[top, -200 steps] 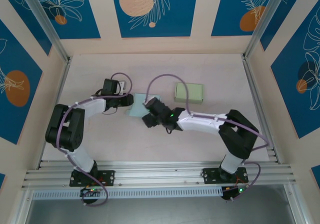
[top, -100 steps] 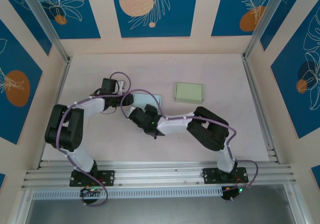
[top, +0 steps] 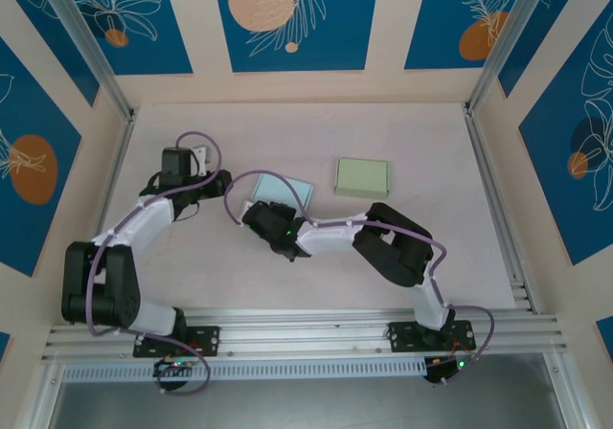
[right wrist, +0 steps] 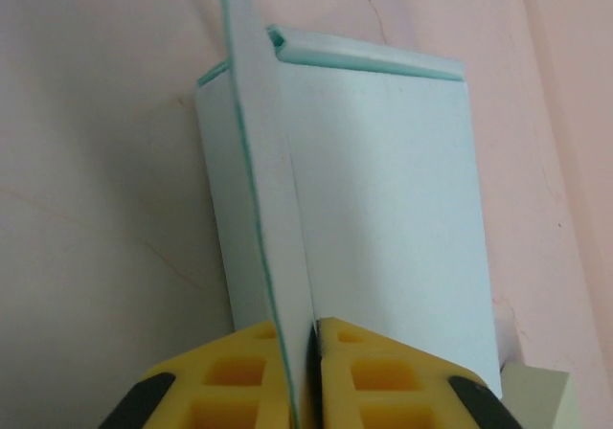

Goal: Fold the paper box

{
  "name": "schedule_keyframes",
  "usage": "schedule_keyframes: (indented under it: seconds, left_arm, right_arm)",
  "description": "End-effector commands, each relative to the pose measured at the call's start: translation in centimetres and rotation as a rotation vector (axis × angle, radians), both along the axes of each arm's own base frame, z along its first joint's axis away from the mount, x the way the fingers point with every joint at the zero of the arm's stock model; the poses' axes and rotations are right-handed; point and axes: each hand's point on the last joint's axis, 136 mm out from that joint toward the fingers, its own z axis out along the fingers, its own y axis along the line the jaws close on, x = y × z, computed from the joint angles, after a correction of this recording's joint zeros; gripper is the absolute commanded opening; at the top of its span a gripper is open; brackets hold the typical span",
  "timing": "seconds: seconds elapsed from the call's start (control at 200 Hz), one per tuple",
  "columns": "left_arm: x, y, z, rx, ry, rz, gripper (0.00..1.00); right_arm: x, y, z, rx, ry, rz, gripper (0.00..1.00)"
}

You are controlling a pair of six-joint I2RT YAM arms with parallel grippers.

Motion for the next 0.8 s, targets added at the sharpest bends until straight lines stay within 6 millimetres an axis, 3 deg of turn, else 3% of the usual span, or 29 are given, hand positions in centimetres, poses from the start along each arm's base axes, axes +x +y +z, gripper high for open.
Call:
schedule_keyframes:
  seconds: [0.0, 0.205, 0.47, 0.665, 0.795]
  left_arm:
    - [-1.3, 1.2, 0.8, 0.034, -0.01, 0.017, 0.55]
    - [-2.5, 2.3, 2.8, 0.021, -0.058, 0.049, 0.56]
    - [-3.7, 1.4, 6.5, -0.016, -0.157, -0.014, 0.57]
    - [-3.5, -1.3, 8.4, -0.053, -0.308, -0.221, 0.58]
    - [-5.0, -5.9, 9.7, -0.156, -0.467, -0.593, 0.63]
  right_arm:
    - [-0.7, 0.2, 1.5, 0.02, 0.02, 0.019, 0.12]
    - [-1.9, -0.2, 4.1, 0.061, 0.081, 0.005, 0.07]
    - [-5.4, -1.9, 8.2, 0.187, 0.466, -0.035, 0.04]
    - [-6.0, -4.2, 8.6, 0.268, 0.76, -0.06, 0.04]
    - [-5.4, -4.8, 8.0, 0.321, 0.885, -0.021, 0.04]
